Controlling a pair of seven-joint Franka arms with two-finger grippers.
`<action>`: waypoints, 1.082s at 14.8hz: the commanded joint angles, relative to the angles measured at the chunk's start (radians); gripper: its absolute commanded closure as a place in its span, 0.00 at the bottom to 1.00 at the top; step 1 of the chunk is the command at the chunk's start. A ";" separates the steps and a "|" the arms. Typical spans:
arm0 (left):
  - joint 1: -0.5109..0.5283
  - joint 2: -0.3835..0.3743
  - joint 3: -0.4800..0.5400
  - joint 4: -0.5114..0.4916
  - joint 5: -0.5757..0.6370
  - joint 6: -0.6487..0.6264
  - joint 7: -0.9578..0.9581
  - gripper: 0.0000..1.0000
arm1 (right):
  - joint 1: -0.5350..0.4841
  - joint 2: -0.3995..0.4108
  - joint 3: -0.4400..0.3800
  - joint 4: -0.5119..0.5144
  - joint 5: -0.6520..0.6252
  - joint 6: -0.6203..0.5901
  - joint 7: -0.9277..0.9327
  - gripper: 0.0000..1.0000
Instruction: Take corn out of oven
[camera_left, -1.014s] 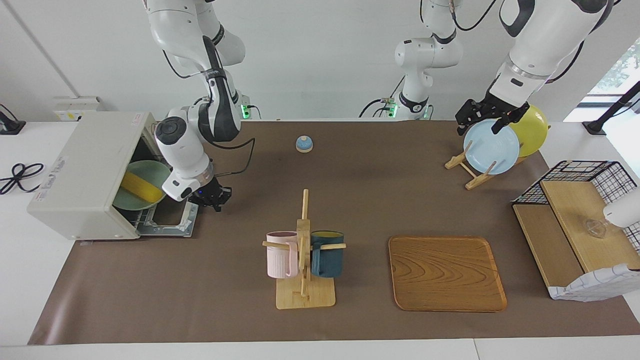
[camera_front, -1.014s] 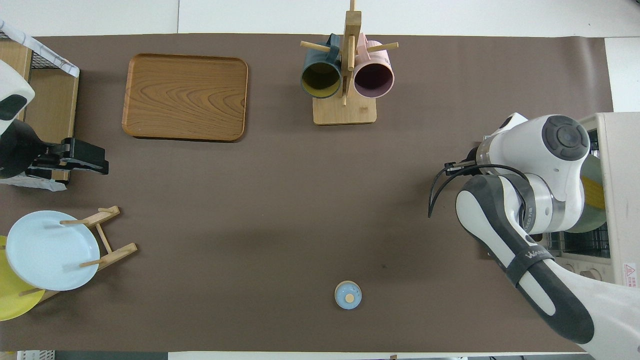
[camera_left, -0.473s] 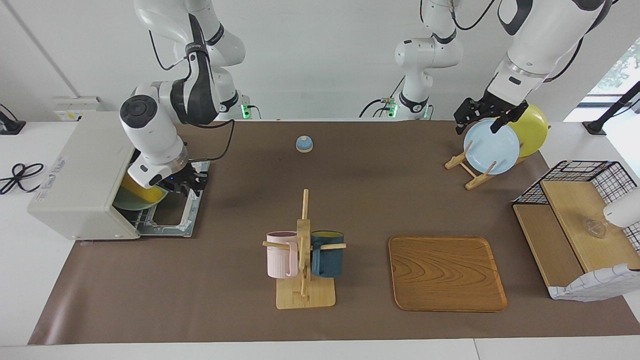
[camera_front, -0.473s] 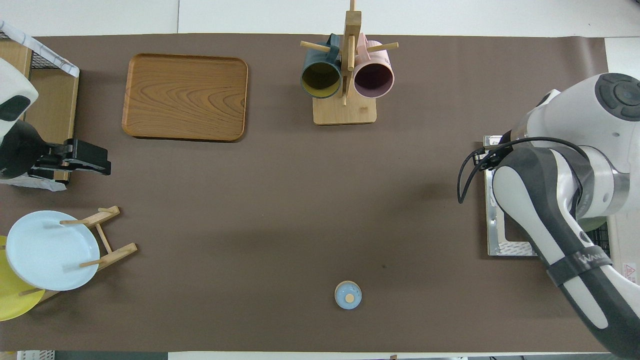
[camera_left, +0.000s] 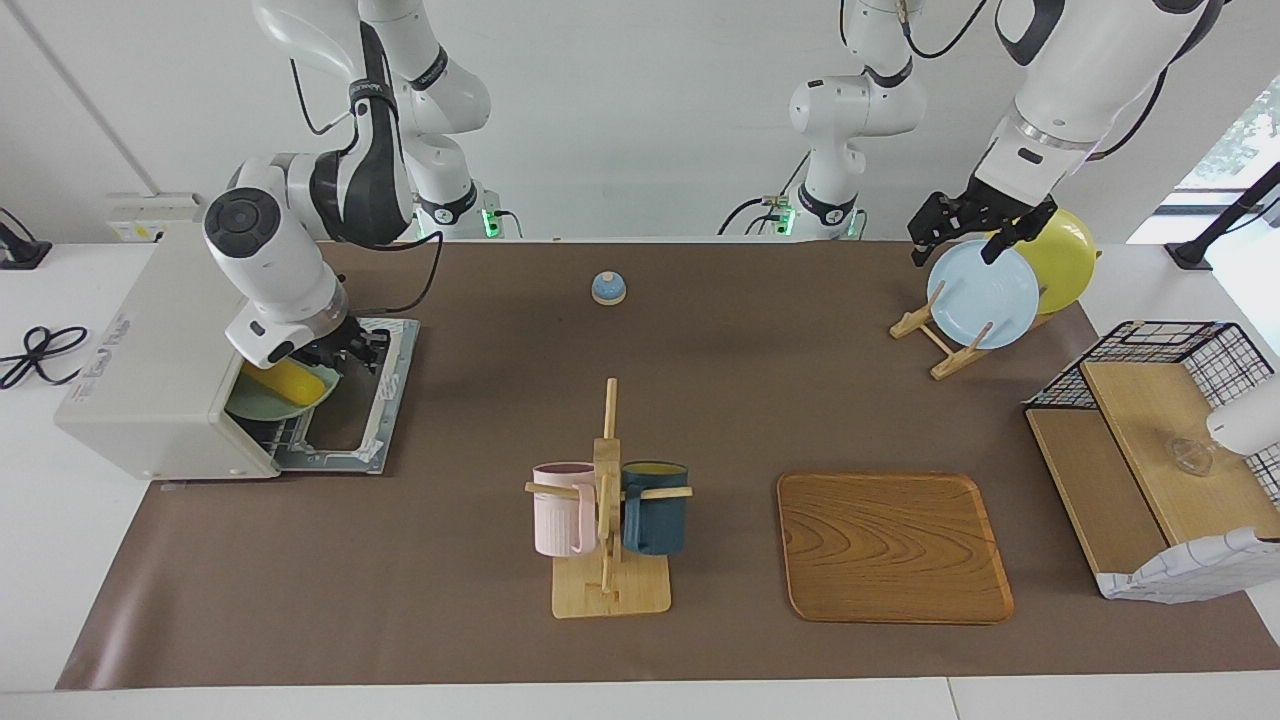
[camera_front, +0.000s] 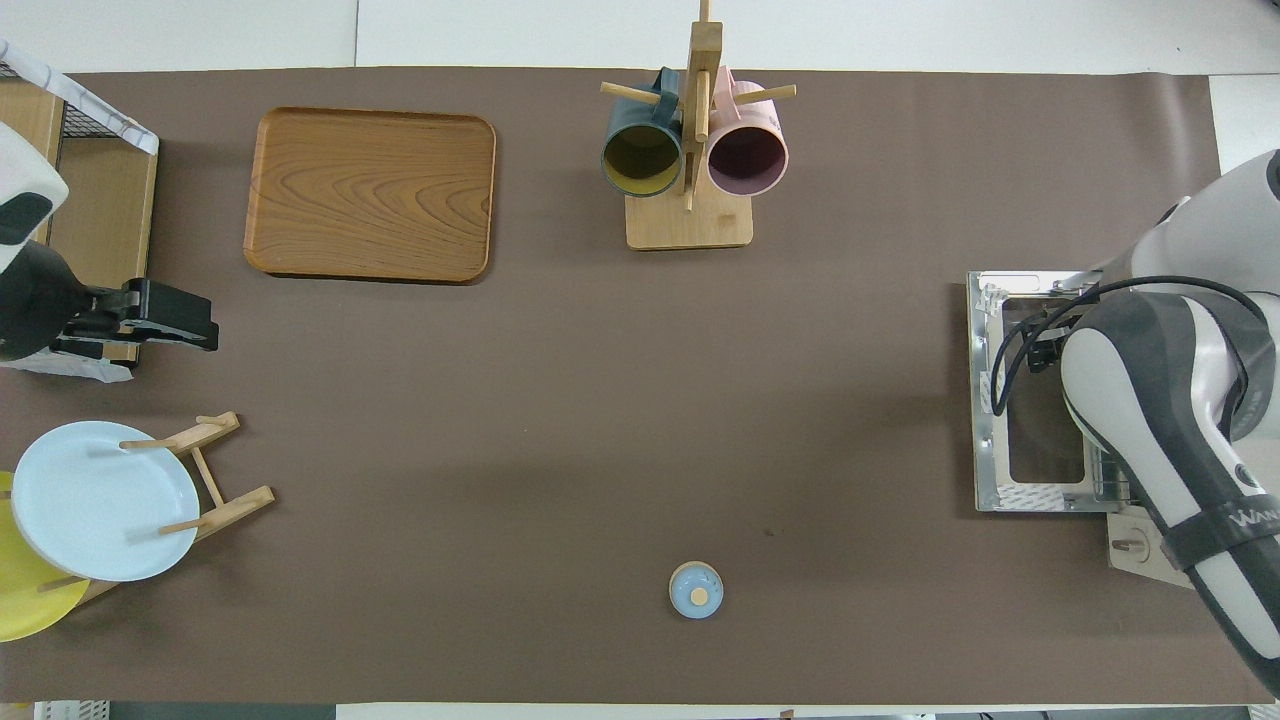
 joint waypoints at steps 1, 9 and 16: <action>-0.003 -0.010 -0.003 0.004 0.017 -0.002 -0.001 0.00 | -0.038 -0.058 0.010 -0.106 -0.021 0.042 -0.025 0.66; 0.001 -0.010 -0.005 0.002 0.017 0.000 0.007 0.00 | -0.054 -0.092 0.010 -0.216 -0.091 0.174 -0.030 0.67; -0.003 -0.011 -0.005 0.001 0.017 0.006 -0.001 0.00 | -0.042 -0.096 0.014 -0.229 -0.130 0.197 -0.031 1.00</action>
